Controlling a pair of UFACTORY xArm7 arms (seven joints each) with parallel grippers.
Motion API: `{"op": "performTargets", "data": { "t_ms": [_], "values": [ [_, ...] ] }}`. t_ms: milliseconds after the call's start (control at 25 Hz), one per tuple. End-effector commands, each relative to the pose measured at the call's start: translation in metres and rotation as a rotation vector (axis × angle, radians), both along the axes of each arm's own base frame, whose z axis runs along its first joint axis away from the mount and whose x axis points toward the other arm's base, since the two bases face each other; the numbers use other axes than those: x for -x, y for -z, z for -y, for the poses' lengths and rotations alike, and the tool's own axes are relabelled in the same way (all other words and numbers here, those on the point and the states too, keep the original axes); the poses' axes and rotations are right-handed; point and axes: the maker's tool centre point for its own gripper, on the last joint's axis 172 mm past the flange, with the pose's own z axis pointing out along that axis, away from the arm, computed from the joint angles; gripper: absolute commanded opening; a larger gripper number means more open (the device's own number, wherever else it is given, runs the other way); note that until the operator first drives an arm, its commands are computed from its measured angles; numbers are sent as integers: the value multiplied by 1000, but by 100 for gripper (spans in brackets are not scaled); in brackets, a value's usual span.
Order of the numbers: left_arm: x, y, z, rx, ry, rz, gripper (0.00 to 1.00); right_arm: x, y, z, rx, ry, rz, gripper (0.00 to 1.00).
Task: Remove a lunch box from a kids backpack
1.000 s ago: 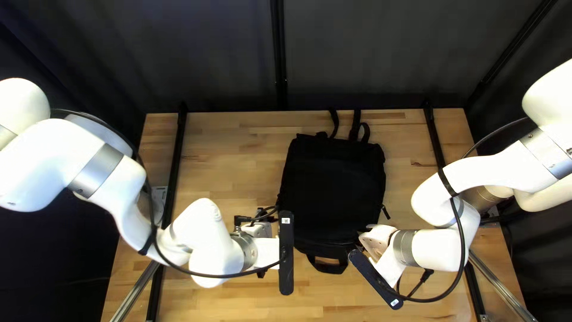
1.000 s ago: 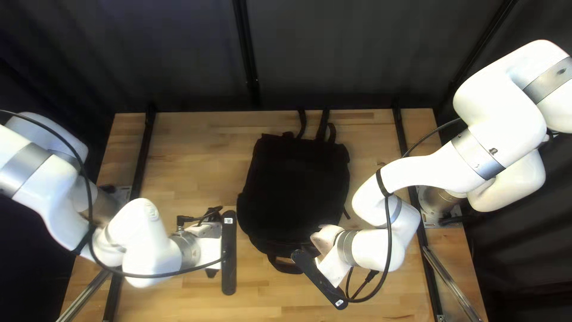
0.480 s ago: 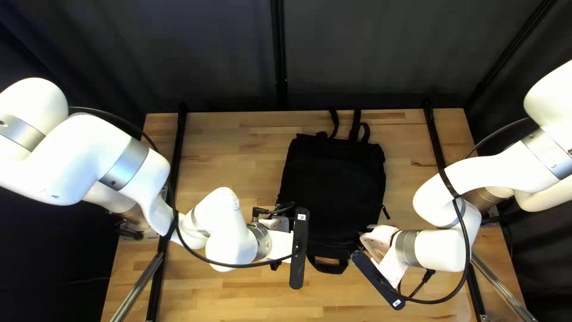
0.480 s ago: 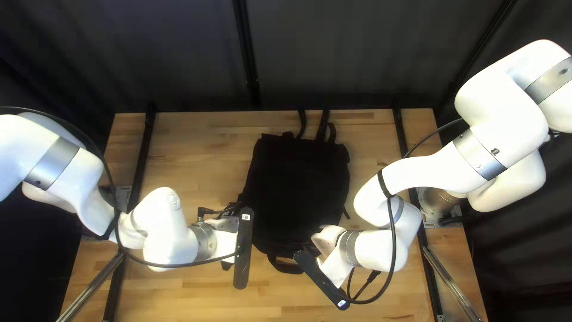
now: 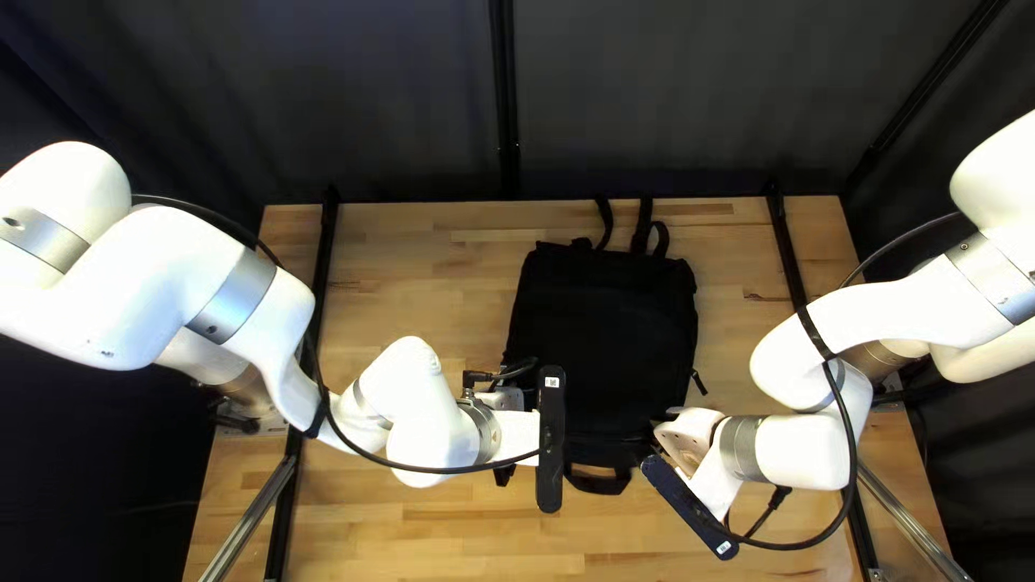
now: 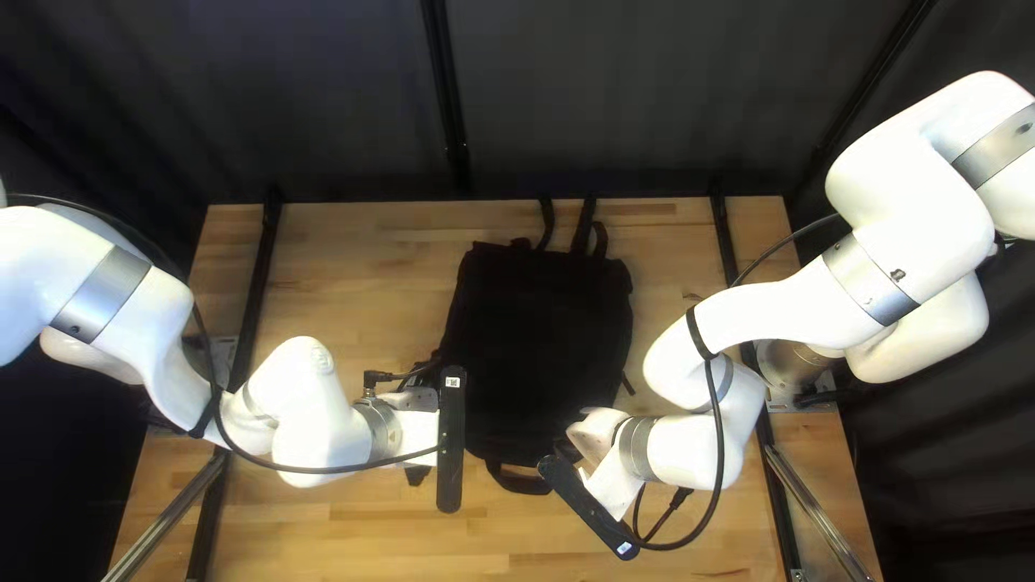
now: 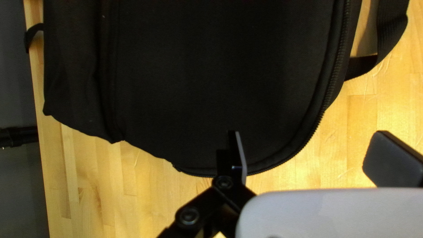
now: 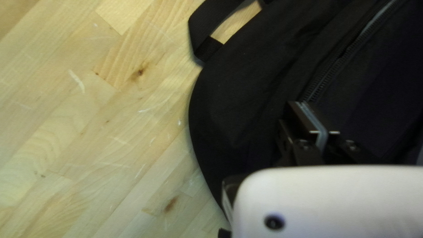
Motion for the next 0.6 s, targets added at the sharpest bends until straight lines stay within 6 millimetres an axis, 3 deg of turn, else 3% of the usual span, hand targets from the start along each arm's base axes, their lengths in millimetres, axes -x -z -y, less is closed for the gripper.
{"op": "performTargets", "data": {
  "t_ms": [40,360,600],
  "values": [
    [0,0,0,0,0,0,100,0,-1,-1,-7,11,6,100],
    [0,0,0,0,0,0,100,1,-30,-8,2,6,-2,100],
    [0,0,0,0,0,0,100,17,-69,15,27,9,-45,100]
  ]
}}
